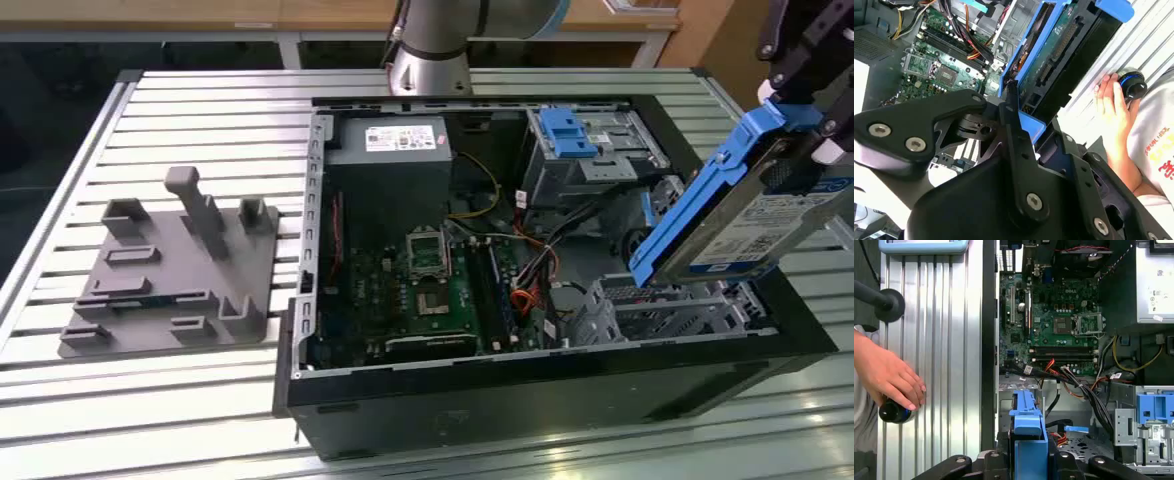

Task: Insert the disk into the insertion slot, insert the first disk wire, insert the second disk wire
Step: 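Insert the disk into the insertion slot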

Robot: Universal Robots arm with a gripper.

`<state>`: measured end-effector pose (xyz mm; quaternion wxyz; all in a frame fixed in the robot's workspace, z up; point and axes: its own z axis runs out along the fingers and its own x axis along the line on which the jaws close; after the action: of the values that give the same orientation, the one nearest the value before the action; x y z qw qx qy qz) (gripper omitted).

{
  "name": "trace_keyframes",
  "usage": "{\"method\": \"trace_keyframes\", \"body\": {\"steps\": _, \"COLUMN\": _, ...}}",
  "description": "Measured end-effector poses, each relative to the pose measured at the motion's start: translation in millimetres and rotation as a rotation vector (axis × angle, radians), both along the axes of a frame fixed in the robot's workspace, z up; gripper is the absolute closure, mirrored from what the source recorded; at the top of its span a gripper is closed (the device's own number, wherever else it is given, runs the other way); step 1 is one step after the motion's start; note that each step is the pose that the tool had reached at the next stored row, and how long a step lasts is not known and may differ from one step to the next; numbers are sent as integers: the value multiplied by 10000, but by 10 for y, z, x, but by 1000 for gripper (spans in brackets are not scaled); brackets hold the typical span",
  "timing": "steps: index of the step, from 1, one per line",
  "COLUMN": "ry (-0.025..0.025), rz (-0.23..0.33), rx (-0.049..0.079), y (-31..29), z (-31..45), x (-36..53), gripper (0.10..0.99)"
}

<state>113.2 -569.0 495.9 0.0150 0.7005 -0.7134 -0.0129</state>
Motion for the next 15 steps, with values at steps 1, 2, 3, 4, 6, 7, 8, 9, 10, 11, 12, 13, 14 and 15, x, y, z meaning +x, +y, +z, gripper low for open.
{"method": "trace_keyframes", "body": {"steps": 1, "ry": 0, "rz": 0, "rx": 0, "y": 0, "z": 0, "x": 0, "gripper": 722}}
{"method": "trace_keyframes", "body": {"steps": 2, "ry": 0, "rz": 0, "rx": 0, "y": 0, "z": 0, "x": 0, "gripper": 722}}
{"method": "trace_keyframes", "body": {"steps": 3, "ry": 0, "rz": 0, "rx": 0, "y": 0, "z": 0, "x": 0, "gripper": 722}}
{"method": "trace_keyframes", "body": {"steps": 4, "ry": 0, "rz": 0, "rx": 0, "y": 0, "z": 0, "x": 0, "gripper": 722}}
{"method": "trace_keyframes", "body": {"steps": 6, "ry": 0, "rz": 0, "rx": 0, "y": 0, "z": 0, "x": 0, "gripper": 722}}
{"method": "trace_keyframes", "body": {"steps": 7, "ry": 0, "rz": 0, "rx": 0, "y": 0, "z": 0, "x": 0, "gripper": 722}}
{"method": "trace_keyframes", "body": {"steps": 8, "ry": 0, "rz": 0, "rx": 0, "y": 0, "z": 0, "x": 0, "gripper": 722}}
{"method": "trace_keyframes", "body": {"steps": 9, "ry": 0, "rz": 0, "rx": 0, "y": 0, "z": 0, "x": 0, "gripper": 722}}
{"method": "trace_keyframes", "body": {"steps": 10, "ry": 0, "rz": 0, "rx": 0, "y": 0, "z": 0, "x": 0, "gripper": 722}}
{"method": "trace_keyframes", "body": {"steps": 11, "ry": 0, "rz": 0, "rx": 0, "y": 0, "z": 0, "x": 0, "gripper": 722}}
{"method": "trace_keyframes", "body": {"steps": 12, "ry": 0, "rz": 0, "rx": 1, "y": 0, "z": 0, "x": 0, "gripper": 722}}
{"method": "trace_keyframes", "body": {"steps": 13, "ry": 0, "rz": 0, "rx": 5, "y": 0, "z": 0, "x": 0, "gripper": 722}}
{"method": "trace_keyframes", "body": {"steps": 14, "ry": 0, "rz": 0, "rx": 19, "y": 0, "z": 2, "x": 0, "gripper": 722}}
{"method": "trace_keyframes", "body": {"steps": 15, "ry": 0, "rz": 0, "rx": 46, "y": -1, "z": 0, "x": 0, "gripper": 722}}
